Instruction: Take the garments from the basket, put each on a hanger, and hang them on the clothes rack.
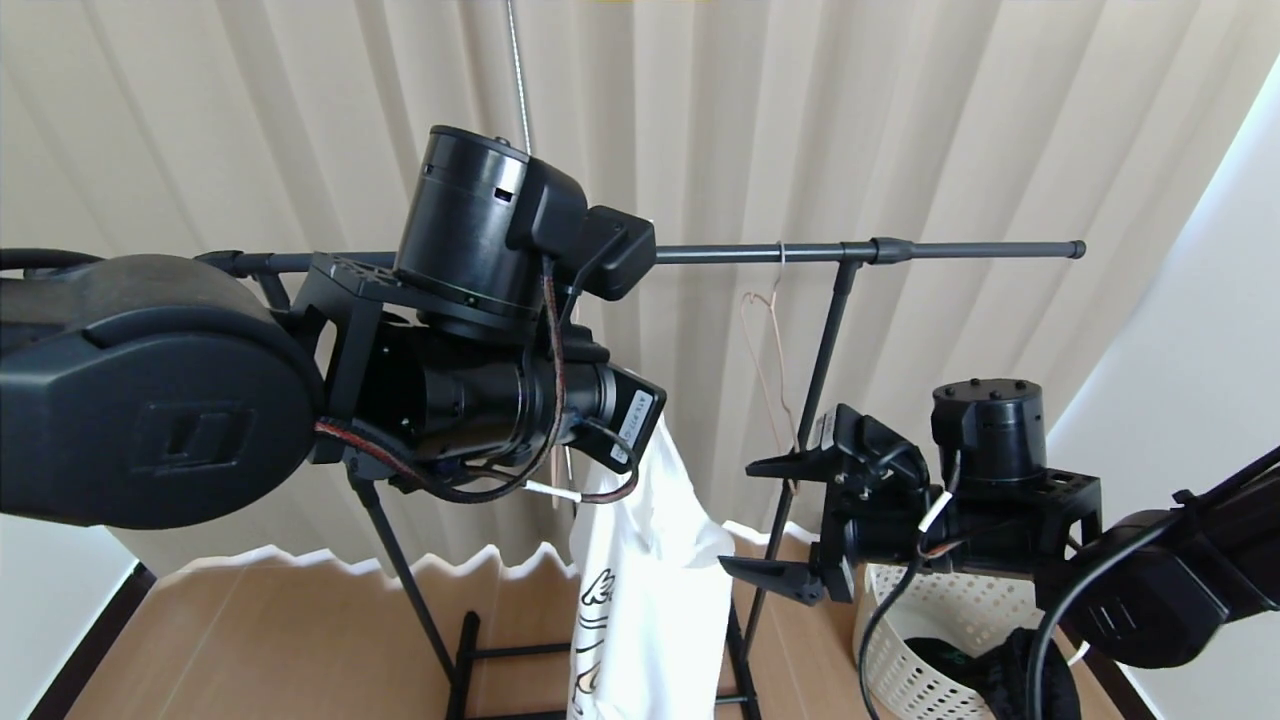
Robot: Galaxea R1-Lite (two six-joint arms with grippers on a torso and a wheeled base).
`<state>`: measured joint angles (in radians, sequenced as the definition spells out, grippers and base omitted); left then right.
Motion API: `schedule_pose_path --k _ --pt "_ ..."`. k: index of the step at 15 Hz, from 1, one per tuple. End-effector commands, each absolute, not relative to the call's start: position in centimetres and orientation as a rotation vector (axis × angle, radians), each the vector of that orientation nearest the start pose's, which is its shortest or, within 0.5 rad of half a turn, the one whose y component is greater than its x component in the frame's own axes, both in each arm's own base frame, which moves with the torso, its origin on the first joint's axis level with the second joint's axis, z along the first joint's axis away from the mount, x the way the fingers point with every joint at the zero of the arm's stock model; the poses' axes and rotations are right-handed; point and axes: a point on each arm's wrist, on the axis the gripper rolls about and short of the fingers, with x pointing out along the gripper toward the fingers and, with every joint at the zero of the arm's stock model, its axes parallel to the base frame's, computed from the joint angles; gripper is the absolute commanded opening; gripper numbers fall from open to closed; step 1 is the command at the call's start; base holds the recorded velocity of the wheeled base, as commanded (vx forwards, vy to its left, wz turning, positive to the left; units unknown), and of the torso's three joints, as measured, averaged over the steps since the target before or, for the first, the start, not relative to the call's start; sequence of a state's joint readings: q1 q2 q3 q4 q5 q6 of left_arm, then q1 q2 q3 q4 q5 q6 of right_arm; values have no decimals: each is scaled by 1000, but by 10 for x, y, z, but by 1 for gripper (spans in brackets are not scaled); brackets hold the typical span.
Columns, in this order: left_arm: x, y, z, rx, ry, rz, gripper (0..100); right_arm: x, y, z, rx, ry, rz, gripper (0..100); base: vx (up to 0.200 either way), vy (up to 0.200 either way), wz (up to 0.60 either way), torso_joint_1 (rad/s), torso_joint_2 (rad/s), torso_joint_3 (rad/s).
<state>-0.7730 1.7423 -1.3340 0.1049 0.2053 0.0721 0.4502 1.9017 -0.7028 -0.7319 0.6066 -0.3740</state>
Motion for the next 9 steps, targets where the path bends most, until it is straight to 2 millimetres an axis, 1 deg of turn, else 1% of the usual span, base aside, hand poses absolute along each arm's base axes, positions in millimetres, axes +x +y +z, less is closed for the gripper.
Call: schedule_pose_path --k 1,5,7,9 --pt "240 -228 245 323 439 -574 0 296 152 89 -285 324 1108 100 0 0 0 0 0 0" --pt "239 -228 244 326 440 -576 0 304 158 90 -266 320 1102 100 0 0 0 0 0 0" --pt "238 -228 245 325 438 -577 0 302 168 85 -250 346 1114 100 0 0 0 0 0 0" --pt "237 -229 244 326 439 -579 0 301 173 84 -245 353 1100 100 0 0 0 0 0 0"
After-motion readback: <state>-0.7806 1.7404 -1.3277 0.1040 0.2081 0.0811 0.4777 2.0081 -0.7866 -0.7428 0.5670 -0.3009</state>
